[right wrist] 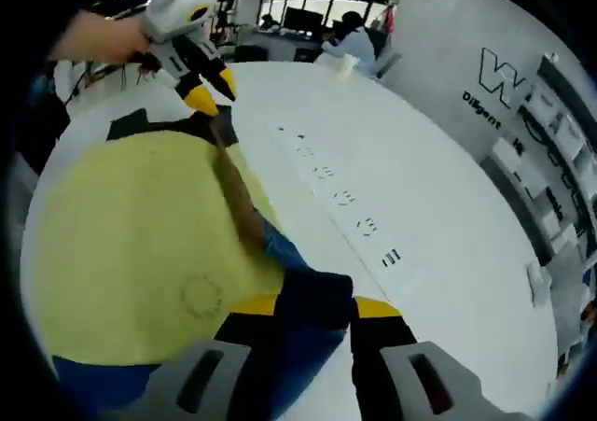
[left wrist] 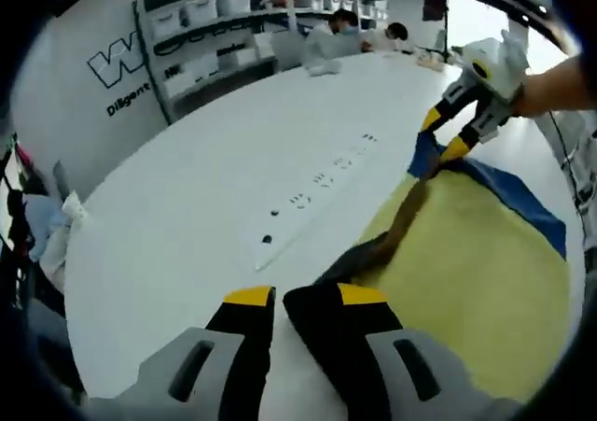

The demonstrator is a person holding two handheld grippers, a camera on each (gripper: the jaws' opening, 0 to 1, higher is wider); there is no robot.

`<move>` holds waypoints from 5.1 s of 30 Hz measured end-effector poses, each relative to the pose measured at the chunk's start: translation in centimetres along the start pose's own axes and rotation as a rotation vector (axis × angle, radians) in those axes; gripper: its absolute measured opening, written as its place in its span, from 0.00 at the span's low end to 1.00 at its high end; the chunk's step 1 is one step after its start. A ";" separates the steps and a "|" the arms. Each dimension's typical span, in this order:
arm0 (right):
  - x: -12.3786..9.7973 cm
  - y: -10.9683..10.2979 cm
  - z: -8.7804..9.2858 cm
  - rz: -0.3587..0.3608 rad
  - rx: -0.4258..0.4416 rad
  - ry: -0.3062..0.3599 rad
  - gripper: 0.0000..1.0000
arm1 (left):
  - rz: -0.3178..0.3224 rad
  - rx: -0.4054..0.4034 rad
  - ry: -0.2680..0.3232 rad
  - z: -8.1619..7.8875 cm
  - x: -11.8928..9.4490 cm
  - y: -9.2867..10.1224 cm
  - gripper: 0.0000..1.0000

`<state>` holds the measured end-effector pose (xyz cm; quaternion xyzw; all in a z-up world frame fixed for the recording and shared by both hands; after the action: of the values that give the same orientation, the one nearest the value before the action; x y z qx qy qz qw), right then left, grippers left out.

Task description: Fold the garment on the visible template until the final outline fits inside the template.

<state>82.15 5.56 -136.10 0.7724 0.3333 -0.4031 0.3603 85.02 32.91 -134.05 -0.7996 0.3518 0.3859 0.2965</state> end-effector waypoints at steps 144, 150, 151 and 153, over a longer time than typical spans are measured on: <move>-15.5 -16.4 21.4 0.184 0.516 0.065 0.00 | 0.167 0.017 -0.034 20.4 -14.2 24.0 0.26; -15.5 -15.6 23.7 0.217 0.604 -0.015 0.00 | 0.167 0.019 -0.041 20.6 -14.1 23.9 0.26; -15.5 -15.6 23.9 0.218 0.604 -0.032 0.00 | 0.167 0.019 -0.043 20.7 -14.1 23.9 0.26; -15.6 -15.6 24.0 0.235 0.601 -0.036 0.00 | 0.167 0.017 -0.043 20.7 -14.1 23.9 0.26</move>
<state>53.35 -9.66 -137.14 0.8701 0.1015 -0.4527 0.1662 51.23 39.23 -138.17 -0.7565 0.4140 0.4232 0.2778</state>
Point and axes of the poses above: the point that each gripper's makers call its tool centre point, and the gripper's own axes: x roughly forward along the fingers, y roughly to its right, z roughly out of its underside, the point moved 7 cm from there along -x, roughly backward along the fingers, and after that the axes turned 11 degrees about -y, right-handed, at the moved point
